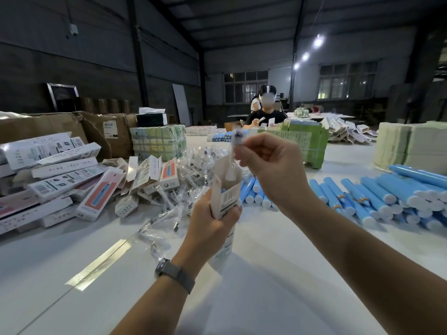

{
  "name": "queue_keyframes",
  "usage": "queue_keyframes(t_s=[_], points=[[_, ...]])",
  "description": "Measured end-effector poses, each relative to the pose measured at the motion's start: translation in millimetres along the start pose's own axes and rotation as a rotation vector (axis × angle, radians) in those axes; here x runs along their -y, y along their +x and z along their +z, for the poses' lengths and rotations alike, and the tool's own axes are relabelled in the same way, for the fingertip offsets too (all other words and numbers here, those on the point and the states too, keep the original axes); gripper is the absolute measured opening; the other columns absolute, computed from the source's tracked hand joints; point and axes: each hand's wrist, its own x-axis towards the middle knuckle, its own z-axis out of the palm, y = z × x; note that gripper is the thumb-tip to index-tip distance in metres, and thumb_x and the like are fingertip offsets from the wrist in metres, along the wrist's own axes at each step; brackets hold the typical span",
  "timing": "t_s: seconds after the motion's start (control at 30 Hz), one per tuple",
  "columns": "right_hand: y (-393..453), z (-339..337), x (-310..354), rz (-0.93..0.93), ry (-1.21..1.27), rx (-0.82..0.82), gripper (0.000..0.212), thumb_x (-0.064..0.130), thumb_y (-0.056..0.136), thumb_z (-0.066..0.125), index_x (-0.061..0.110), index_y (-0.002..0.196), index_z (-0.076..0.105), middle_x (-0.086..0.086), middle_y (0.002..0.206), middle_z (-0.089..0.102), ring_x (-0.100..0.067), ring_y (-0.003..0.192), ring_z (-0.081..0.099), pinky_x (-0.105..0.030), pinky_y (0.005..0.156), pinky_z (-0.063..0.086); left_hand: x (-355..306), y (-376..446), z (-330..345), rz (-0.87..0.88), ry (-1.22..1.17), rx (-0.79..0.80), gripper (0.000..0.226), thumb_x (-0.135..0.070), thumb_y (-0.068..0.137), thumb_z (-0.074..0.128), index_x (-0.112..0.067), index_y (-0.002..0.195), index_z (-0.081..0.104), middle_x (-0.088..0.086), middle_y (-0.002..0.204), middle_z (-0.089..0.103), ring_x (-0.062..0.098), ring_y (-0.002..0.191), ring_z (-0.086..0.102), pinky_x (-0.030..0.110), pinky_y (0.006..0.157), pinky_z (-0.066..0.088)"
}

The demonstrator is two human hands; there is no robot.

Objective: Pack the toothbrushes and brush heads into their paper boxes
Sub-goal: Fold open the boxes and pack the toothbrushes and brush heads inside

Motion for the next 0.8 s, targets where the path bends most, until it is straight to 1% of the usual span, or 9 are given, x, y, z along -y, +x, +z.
queue_keyframes(t_s=[0.13, 0.27, 0.43, 0.47, 0.53, 0.6, 0.7, 0.73, 0.8], points=[[-6.1, 0.9, -10.2, -0.194, -0.509, 0.059, 0.012, 0.011, 0.084, 0.076, 0.019, 0.085, 0.068, 0.022, 0.075, 0.056, 0.005, 0.067, 0.050, -0.006, 0.063, 0.037, 1.2, 0.7, 0.0, -0.023, -0.022, -0.024, 0.012, -0.021, 0.077, 0.066, -0.015, 0.087, 0.062, -0.019, 0.068, 0.064, 0.000, 0.063, 0.059, 0.014, 0.056, 0.047], [-5.4, -4.2, -12.5, -0.081, -0.399, 0.121, 0.034, 0.007, 0.082, 0.075, 0.025, 0.101, 0.054, 0.008, 0.095, 0.058, -0.004, 0.077, 0.051, -0.010, 0.064, 0.037, 0.0, 0.7, 0.6, -0.037, -0.070, -0.036, 0.018, -0.022, 0.079, 0.066, -0.012, 0.094, 0.064, -0.014, 0.069, 0.067, 0.002, 0.062, 0.061, 0.015, 0.056, 0.047], [-6.1, -7.5, -16.0, -0.191, -0.515, 0.224, 0.006, 0.009, 0.088, 0.069, 0.008, 0.094, 0.071, -0.004, 0.099, 0.058, -0.016, 0.084, 0.054, -0.021, 0.069, 0.040, -7.3, -0.4, 1.6, -0.045, -0.128, -0.029, 0.017, -0.042, 0.080, 0.067, -0.042, 0.097, 0.063, -0.012, 0.080, 0.067, 0.010, 0.072, 0.065, 0.028, 0.063, 0.057], [-6.0, -8.1, -16.5, -0.204, -0.548, 0.224, 0.008, 0.009, 0.089, 0.068, 0.007, 0.096, 0.071, -0.003, 0.100, 0.057, -0.016, 0.086, 0.054, -0.025, 0.070, 0.043, -8.7, -0.6, 1.7, -0.055, -0.146, -0.022, 0.018, -0.048, 0.078, 0.066, -0.049, 0.096, 0.062, -0.011, 0.082, 0.067, 0.012, 0.074, 0.065, 0.031, 0.064, 0.059], [-5.8, -8.4, -15.3, -0.216, -0.548, 0.217, 0.020, 0.007, 0.088, 0.065, 0.010, 0.107, 0.069, 0.001, 0.104, 0.055, -0.012, 0.086, 0.052, -0.014, 0.072, 0.040, -10.6, -1.0, 1.6, -0.063, -0.176, -0.014, 0.020, -0.053, 0.077, 0.063, -0.054, 0.097, 0.060, -0.007, 0.086, 0.067, 0.016, 0.077, 0.066, 0.037, 0.068, 0.061], [-5.3, -10.2, -13.7, -0.215, -0.526, 0.248, 0.021, 0.010, 0.088, 0.061, 0.012, 0.106, 0.071, 0.002, 0.105, 0.053, -0.011, 0.086, 0.052, -0.013, 0.071, 0.038, -12.0, -1.9, 1.9, -0.062, -0.197, -0.023, 0.024, -0.056, 0.078, 0.061, -0.049, 0.101, 0.060, 0.003, 0.089, 0.066, 0.025, 0.079, 0.066, 0.043, 0.069, 0.060], [-6.0, -13.0, -16.8, -0.212, -0.619, 0.324, 0.020, 0.018, 0.088, 0.057, 0.011, 0.090, 0.076, -0.001, 0.105, 0.054, -0.020, 0.090, 0.054, -0.040, 0.074, 0.049, -12.6, -2.7, 2.3, -0.051, -0.195, -0.025, 0.043, -0.058, 0.081, 0.058, -0.029, 0.112, 0.054, 0.017, 0.095, 0.062, 0.039, 0.084, 0.065, 0.053, 0.070, 0.059], [-6.3, -13.8, -17.5, -0.191, -0.610, 0.330, 0.020, 0.021, 0.089, 0.057, 0.012, 0.089, 0.076, 0.000, 0.105, 0.054, -0.019, 0.091, 0.053, -0.041, 0.076, 0.049, -13.1, -2.8, 2.5, -0.046, -0.211, -0.017, 0.049, -0.059, 0.082, 0.056, -0.023, 0.116, 0.051, 0.014, 0.093, 0.063, 0.036, 0.081, 0.066, 0.049, 0.067, 0.060], [-6.5, -13.5, -18.0, -0.149, -0.528, 0.316, 0.020, 0.023, 0.089, 0.058, 0.016, 0.096, 0.075, 0.002, 0.107, 0.052, -0.015, 0.092, 0.053, -0.025, 0.077, 0.044, -13.6, -3.6, 2.3, -0.032, -0.279, -0.006, 0.054, -0.056, 0.085, 0.052, -0.017, 0.122, 0.043, 0.000, 0.090, 0.066, 0.023, 0.077, 0.068, 0.037, 0.063, 0.060]])
